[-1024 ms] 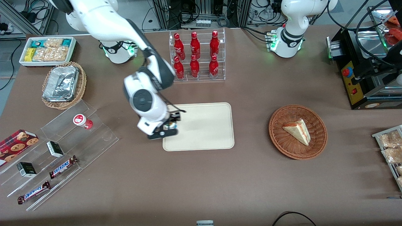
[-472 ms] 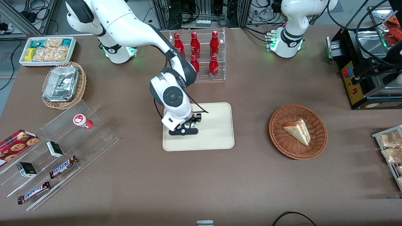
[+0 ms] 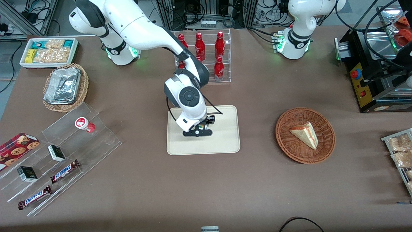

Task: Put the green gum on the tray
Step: 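Lower the gum bottle onto the tray and open the right gripper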

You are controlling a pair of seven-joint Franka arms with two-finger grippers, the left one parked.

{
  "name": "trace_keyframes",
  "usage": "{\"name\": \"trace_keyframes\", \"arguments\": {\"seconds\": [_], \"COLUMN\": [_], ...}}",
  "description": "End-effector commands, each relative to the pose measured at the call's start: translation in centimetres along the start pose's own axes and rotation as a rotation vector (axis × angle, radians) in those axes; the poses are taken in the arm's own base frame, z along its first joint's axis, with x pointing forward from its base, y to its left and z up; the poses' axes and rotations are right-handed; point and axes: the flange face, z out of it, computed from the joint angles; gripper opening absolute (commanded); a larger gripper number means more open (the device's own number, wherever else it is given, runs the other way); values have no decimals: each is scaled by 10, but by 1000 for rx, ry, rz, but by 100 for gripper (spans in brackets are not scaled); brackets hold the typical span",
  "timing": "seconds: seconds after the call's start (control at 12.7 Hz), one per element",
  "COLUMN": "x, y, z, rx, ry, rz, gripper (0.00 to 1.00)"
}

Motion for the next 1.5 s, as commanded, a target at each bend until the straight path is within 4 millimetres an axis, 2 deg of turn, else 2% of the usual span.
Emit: {"name": "trace_keyframes", "arguments": {"seconds": [0.0,0.63,0.71,0.87,0.94,1.42], "x": [4,4,5,5,4,5], "y": [-12,-9,-8,-7,-7,-5], "z": [4,27,29,32,33,31], "rx": [24,2,0,-3,-5,-26], "ry": [33,43,41,39,37,45], "rz": [5,-9,-10,-10,-13,-37], "gripper": [0,0,15,78,100,100]}}
